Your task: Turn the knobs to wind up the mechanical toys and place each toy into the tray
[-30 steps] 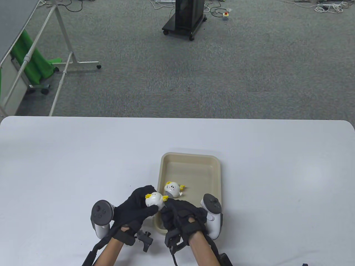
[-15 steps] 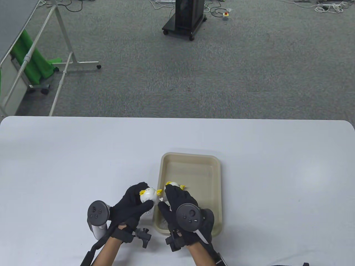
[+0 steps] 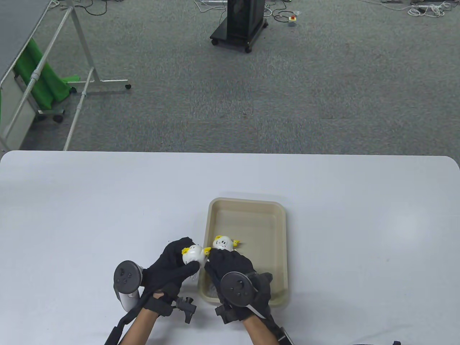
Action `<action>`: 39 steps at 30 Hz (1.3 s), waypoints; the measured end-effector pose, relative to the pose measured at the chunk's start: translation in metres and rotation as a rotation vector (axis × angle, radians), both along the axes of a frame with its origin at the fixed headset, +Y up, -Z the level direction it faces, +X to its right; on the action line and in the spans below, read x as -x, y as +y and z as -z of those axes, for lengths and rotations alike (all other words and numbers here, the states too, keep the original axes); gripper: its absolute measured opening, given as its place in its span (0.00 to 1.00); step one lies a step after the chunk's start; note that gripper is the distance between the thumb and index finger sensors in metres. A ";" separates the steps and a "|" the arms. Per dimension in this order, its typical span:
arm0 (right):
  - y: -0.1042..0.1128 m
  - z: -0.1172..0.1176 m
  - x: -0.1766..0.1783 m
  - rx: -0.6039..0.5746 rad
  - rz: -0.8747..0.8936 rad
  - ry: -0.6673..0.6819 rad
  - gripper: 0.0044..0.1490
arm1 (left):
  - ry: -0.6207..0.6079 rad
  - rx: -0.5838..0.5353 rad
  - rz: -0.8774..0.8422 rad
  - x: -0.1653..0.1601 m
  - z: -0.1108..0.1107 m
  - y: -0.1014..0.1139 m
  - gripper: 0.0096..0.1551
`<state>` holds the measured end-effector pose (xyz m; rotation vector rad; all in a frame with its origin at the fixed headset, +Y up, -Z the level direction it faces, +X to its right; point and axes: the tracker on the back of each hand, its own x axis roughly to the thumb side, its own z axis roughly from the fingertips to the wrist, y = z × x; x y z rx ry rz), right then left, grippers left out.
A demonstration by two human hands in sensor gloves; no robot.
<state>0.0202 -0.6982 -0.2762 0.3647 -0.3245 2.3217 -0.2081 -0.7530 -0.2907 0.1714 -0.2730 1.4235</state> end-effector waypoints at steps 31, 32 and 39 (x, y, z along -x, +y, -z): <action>0.002 0.002 -0.026 0.134 0.313 -0.202 0.35 | 0.024 -0.004 0.060 -0.003 -0.001 0.001 0.44; 0.007 0.001 -0.029 0.124 0.320 -0.208 0.36 | 0.014 -0.011 0.096 -0.008 -0.001 0.002 0.44; 0.032 -0.005 -0.051 0.031 0.359 -0.258 0.36 | -0.162 -0.020 0.390 -0.063 0.001 0.010 0.45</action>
